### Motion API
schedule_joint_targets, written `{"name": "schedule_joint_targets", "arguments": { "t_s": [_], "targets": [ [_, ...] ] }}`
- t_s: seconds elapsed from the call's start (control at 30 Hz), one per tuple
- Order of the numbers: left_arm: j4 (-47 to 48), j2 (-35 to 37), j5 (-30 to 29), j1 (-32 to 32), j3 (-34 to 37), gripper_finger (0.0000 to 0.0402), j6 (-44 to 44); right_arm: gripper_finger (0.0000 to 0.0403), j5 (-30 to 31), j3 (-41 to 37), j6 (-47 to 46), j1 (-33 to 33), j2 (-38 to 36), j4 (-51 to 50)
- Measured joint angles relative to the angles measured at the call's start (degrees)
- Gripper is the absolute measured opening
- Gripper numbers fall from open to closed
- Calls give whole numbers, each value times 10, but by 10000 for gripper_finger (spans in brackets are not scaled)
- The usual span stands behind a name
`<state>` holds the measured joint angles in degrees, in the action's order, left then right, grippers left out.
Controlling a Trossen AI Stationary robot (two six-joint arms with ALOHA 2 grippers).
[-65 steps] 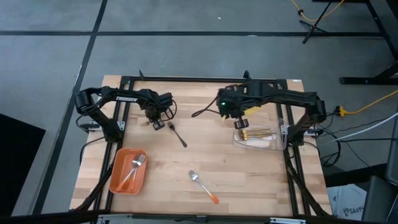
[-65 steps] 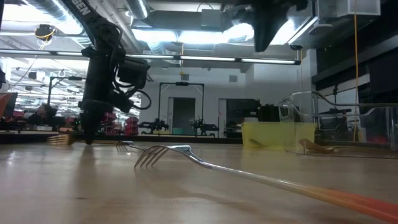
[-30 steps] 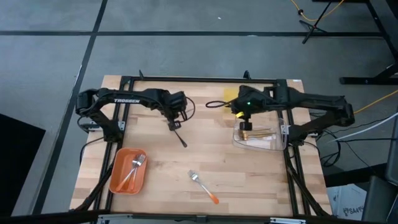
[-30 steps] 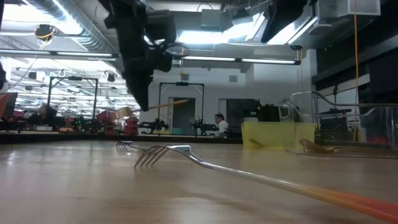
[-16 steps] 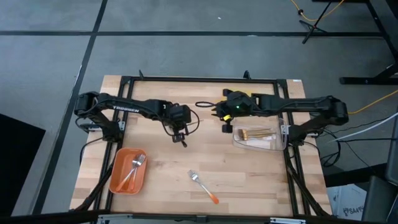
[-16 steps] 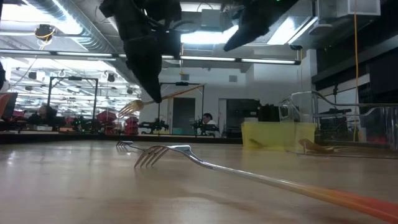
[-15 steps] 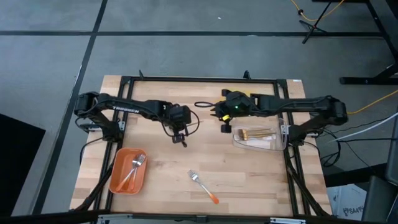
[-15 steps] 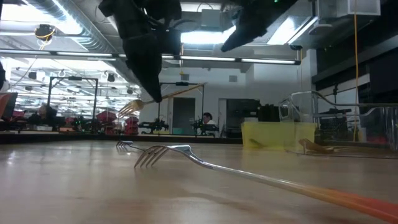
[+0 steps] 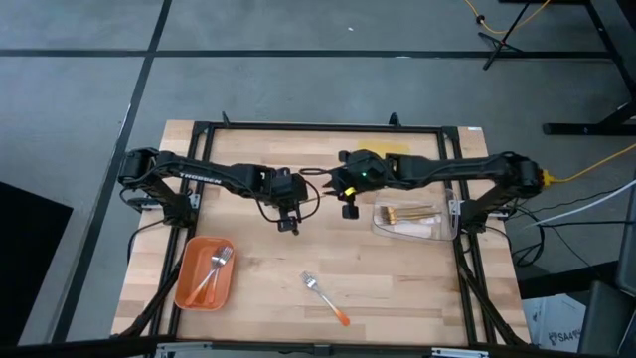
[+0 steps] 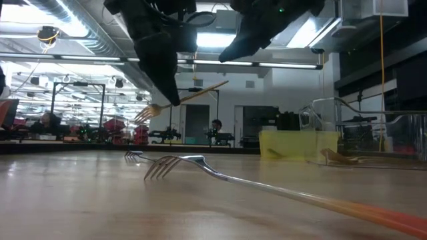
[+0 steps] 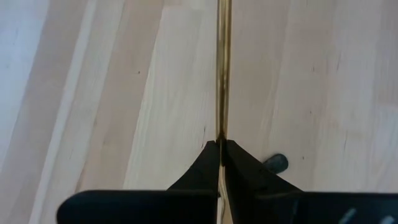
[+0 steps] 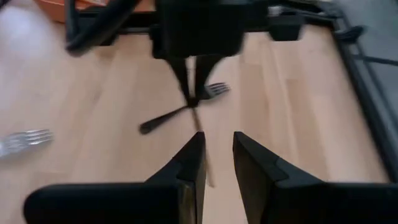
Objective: Sort silverware by color (type)
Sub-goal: Put the gold fork into the transparent bin
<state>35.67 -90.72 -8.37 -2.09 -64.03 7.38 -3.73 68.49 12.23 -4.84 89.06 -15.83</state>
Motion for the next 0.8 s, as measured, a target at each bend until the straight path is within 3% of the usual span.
{"name": "schedule_joint_targets", "arguments": {
  "t_s": [0.8],
  "targets": [
    [-42,0,1,0,0,3,-5,72,-23,1,-13,0,79,59]
  ]
}}
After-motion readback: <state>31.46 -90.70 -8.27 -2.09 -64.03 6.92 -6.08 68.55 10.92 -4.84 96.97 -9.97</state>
